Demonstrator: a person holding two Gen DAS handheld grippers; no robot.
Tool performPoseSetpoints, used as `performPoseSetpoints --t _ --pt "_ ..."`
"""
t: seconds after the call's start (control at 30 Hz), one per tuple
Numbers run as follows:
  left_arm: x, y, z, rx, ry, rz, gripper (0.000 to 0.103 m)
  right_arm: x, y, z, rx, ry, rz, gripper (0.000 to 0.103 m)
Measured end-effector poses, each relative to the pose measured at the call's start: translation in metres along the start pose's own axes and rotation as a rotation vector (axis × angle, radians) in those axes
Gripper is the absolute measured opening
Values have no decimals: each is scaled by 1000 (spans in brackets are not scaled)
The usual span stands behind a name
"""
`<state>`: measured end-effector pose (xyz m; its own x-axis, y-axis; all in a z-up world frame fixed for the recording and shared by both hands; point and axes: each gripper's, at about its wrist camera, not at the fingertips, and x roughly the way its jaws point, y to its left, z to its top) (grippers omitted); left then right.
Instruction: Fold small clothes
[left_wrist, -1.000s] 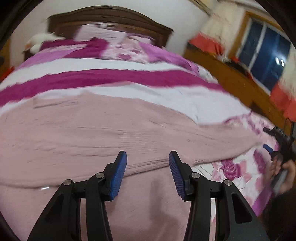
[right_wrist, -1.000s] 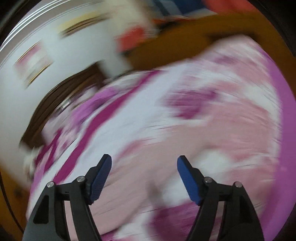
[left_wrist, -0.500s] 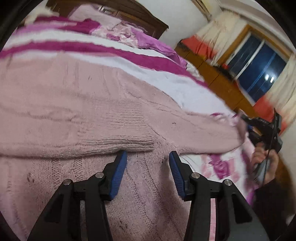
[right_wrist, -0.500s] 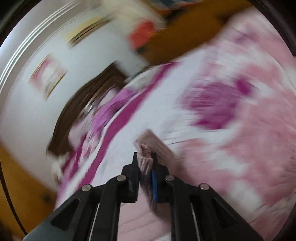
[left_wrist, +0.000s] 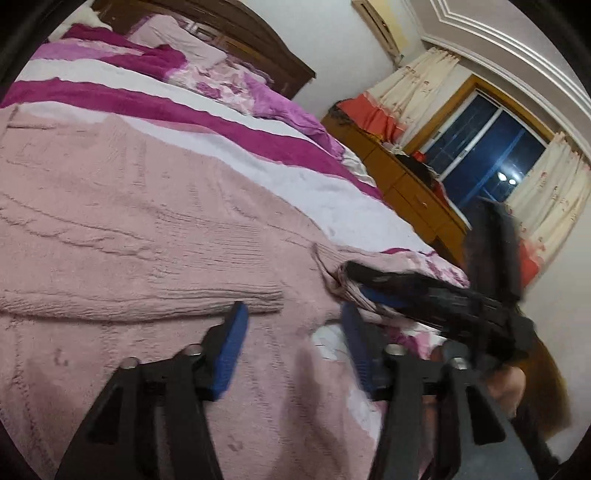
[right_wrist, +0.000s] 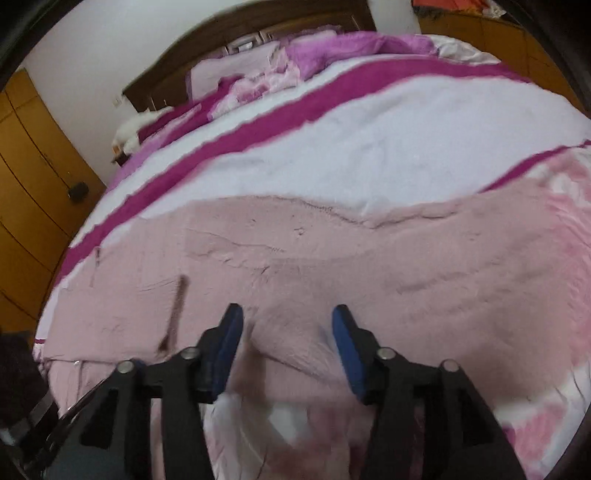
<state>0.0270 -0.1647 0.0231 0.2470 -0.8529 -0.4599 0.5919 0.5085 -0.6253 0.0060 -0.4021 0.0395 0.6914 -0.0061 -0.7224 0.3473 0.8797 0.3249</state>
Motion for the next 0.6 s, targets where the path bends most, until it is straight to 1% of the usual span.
performPoseSetpoints --t 0.03,0.07,0.1,0.13,0.17,0.2,0.23,0.27,0.3,0.33,0.4,0.43,0.47,0.5,0.53,0.57,0.6 --pt "3 -4 3 -8 10 -5 56 -17 -3 -2 14 -49 -12 80" --pt "6 -8 6 -12 14 -11 57 -41 -9 -7 42 -135 -22 89" --pt "10 -16 10 -7 22 -31 57 -73 -16 -24 87 -239 -30 92" --pt "16 -25 16 7 33 -39 57 -93 -26 -32 135 -318 -32 94" --pt "21 -32 22 14 32 -31 57 -109 -38 -39 190 -380 -21 95" --pt "26 -39 28 8 22 -40 57 -118 -52 -45 236 -405 2 95" --pt "33 -43 35 -5 25 -64 57 -120 -66 -47 280 -401 16 95" --pt "51 -47 45 -20 78 -80 57 -120 -75 -48 312 -388 11 95" --pt "67 -46 50 -47 135 -66 57 -120 -88 -48 361 -366 1 95" --pt "82 -43 54 -83 178 -35 57 -121 -99 -50 403 -350 4 95" --pt "106 -33 56 -191 228 48 51 -116 -119 -54 523 -305 89 95" --pt "115 -29 54 -246 222 82 51 -107 -122 -49 560 -282 152 95" --pt "117 -31 53 -252 213 101 50 -102 -128 -52 597 -260 244 95" --pt "120 -38 52 -243 204 128 47 -99 -134 -54 627 -245 323 95" --pt "123 -44 51 -237 214 142 28 -97 -137 -54 645 -238 353 95" --pt "128 -48 49 -242 237 150 2 -96 -139 -55 664 -237 365 95" --pt "136 -50 46 -258 284 168 0 -96 -140 -56 669 -240 362 95"
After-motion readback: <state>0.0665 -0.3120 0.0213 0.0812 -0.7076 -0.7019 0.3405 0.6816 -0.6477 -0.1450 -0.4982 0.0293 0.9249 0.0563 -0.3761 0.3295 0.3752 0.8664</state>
